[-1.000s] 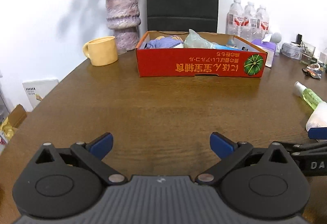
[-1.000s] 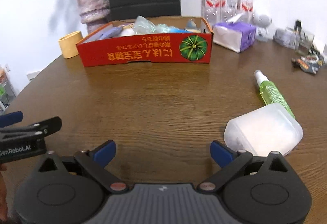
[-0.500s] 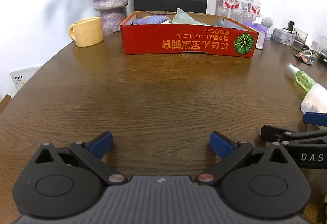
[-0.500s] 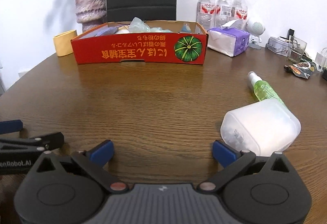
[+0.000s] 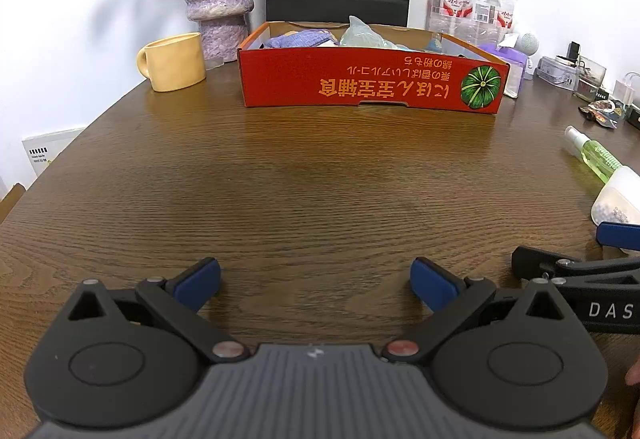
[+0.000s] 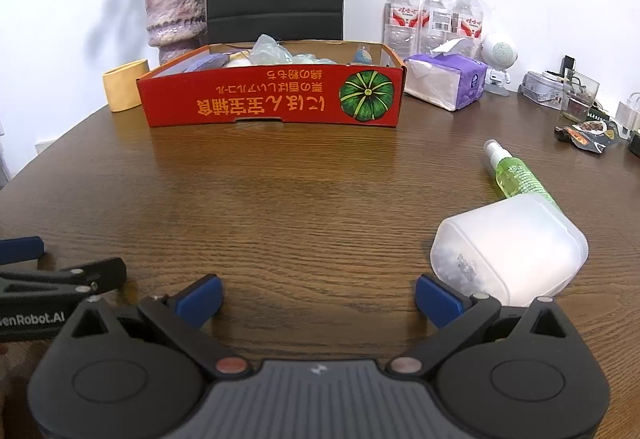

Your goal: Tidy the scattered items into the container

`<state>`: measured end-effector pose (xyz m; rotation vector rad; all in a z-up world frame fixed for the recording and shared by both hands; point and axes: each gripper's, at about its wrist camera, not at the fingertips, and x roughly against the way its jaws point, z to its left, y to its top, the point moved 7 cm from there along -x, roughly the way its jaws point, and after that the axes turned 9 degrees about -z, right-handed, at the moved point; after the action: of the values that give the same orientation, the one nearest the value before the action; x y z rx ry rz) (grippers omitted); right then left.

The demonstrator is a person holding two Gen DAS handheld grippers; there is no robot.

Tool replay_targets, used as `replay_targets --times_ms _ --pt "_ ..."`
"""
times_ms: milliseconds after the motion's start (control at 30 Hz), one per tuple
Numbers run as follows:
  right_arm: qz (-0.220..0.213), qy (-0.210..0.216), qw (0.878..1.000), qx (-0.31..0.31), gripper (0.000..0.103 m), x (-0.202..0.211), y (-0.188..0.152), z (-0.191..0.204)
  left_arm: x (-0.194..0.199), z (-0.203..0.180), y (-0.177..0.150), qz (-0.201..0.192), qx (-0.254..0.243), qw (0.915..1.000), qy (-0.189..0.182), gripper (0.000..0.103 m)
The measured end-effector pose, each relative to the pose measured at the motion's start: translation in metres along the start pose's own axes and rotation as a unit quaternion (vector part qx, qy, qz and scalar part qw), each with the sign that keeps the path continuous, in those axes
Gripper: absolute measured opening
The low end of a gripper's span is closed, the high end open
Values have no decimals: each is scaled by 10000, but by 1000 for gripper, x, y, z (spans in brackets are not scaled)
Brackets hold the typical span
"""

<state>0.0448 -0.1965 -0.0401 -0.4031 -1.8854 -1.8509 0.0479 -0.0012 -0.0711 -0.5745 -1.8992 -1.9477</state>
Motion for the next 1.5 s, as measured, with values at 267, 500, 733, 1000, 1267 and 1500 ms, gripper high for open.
replay_targets --times_ms 267,500,733,1000,1267,1500 --pt "9 -4 10000 -2 103 -1 1 0 0 0 0 2 4 10000 -3 103" --pt "7 -4 10000 -2 103 -1 1 -1 0 0 0 5 5 10000 -2 103" --pt "8 -22 10000 -10 103 -3 1 -1 -1 0 0 7 9 10000 -5 103" --pt "9 -41 10000 -18 103 -3 1 -1 -1 0 -1 9 4 10000 -3 103" --pt "9 -47 10000 -28 103 -2 0 -1 -1 -2 0 14 -3 10000 -8 103" --pt "-537 105 9985 -22 87 31 6 -6 12 -10 8 -226 8 9994 -278 103"
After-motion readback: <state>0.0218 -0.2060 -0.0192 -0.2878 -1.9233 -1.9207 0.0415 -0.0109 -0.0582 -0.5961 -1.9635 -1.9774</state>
